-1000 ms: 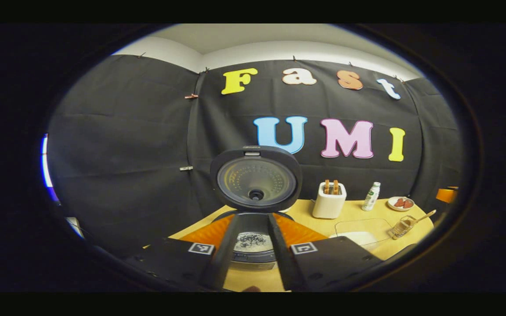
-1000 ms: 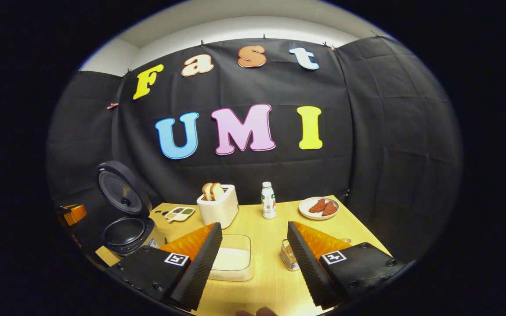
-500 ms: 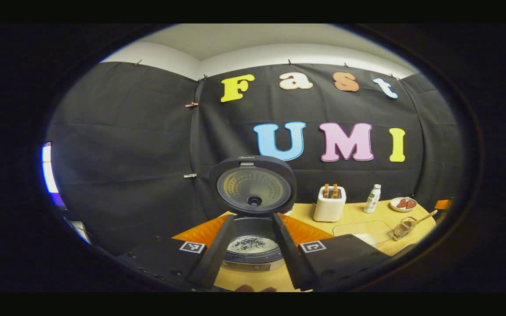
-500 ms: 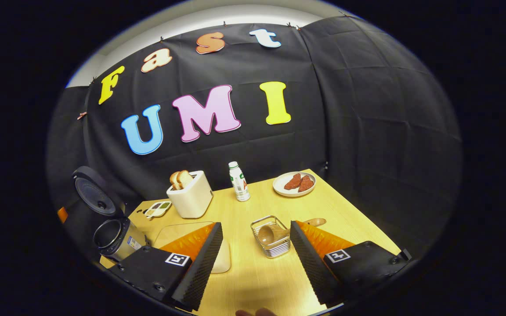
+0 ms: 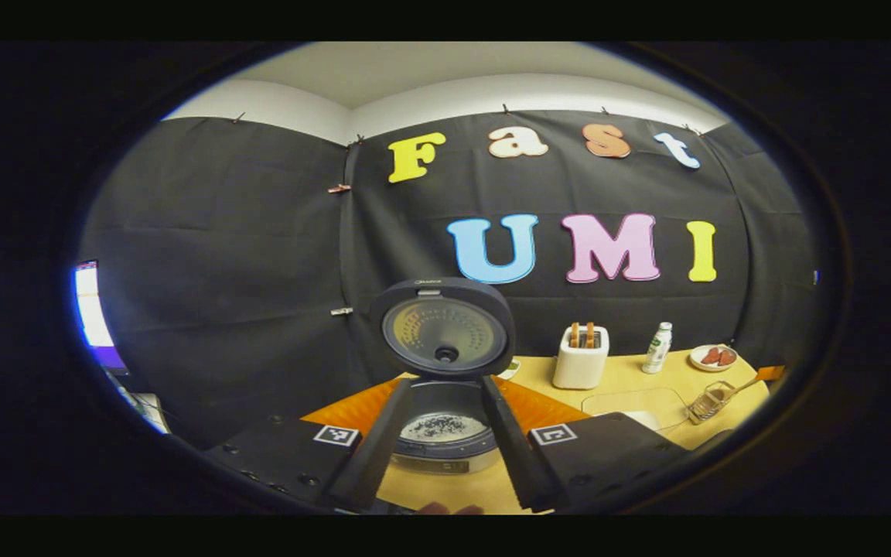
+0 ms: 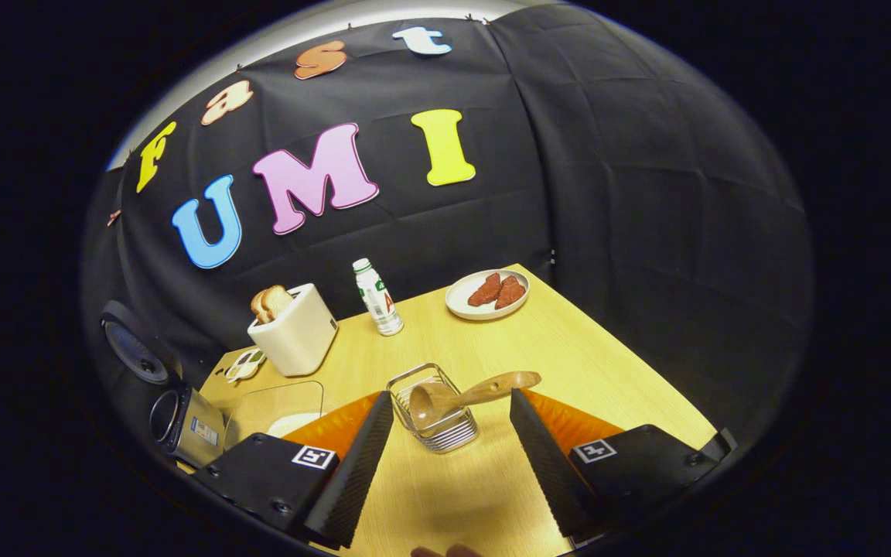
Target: Close the left gripper, press the button to open the rice cooker; take a wooden spoon from the chopstick holder with the right hand, scoop a spoonful of rice and pour it into the rice cooker, then put the wooden spoon back into the chopstick holder.
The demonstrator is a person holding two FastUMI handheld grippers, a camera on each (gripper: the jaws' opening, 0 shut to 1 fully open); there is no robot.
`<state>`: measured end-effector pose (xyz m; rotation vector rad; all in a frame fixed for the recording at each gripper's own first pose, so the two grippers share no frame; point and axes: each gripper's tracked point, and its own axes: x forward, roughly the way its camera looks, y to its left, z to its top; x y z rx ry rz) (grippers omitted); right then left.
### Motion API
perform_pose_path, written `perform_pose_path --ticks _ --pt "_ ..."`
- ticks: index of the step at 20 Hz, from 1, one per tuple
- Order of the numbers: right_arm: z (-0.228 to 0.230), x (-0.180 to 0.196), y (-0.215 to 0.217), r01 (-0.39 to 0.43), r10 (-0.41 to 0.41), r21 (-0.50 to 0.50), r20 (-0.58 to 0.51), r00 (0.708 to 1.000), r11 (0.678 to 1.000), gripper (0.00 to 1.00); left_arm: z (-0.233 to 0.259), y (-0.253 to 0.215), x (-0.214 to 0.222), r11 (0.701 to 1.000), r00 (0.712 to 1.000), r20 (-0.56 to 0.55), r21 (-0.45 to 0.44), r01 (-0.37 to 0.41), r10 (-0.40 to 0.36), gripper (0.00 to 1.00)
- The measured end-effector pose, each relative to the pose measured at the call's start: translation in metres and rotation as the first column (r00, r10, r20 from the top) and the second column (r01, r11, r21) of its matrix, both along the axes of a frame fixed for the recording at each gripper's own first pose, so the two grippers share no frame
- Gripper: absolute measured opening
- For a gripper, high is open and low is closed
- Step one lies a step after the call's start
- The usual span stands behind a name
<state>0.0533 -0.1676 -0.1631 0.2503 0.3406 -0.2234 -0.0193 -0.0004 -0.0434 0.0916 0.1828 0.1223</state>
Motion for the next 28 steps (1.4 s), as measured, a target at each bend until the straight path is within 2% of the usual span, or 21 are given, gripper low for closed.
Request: perform_pose_path --ticks 5,14,18,23,25,26,28 --pt "-0.033 0.018 -0.015 0.029 -0.024 0.068 -0.069 0.997 0.997 0.95 -0.006 -0.016 -0.021 0.999 0.999 -0.037 -0.036 -0.021 0.020 0.66" --pt "-0.042 0.052 -0.028 0.045 -0.042 0.100 -0.031 0.999 0.994 0.94 -0.018 -0.025 -0.034 0.998 0.996 -0.088 -0.050 -0.028 0.024 0.66" --pt "-0.044 0.064 -0.032 0.058 -0.057 0.091 -0.016 0.998 0.994 0.92 -0.020 -0.029 -0.037 1.000 0.995 -0.096 -0.018 -0.014 0.012 0.66" --pt "-0.048 0.073 -0.031 0.047 -0.044 0.096 -0.027 0.999 0.994 0.73 -0.024 -0.036 -0.039 1.000 0.994 -0.112 -0.010 0.005 -0.006 0.66" --pt "-0.046 0.075 -0.031 0.051 -0.050 0.101 -0.019 0.999 0.994 0.58 -0.024 -0.036 -0.038 1.000 0.994 -0.112 0.010 0.012 -0.011 0.66" --pt "-0.041 0.074 -0.032 0.052 -0.051 0.104 -0.013 0.999 0.993 0.57 -0.024 -0.037 -0.039 1.000 0.994 -0.108 0.025 0.018 -0.015 0.67" --pt "-0.038 0.078 -0.023 0.049 -0.049 0.107 -0.003 0.999 0.993 0.42 -0.024 -0.039 -0.038 0.999 0.994 -0.107 0.038 0.028 -0.024 0.66"
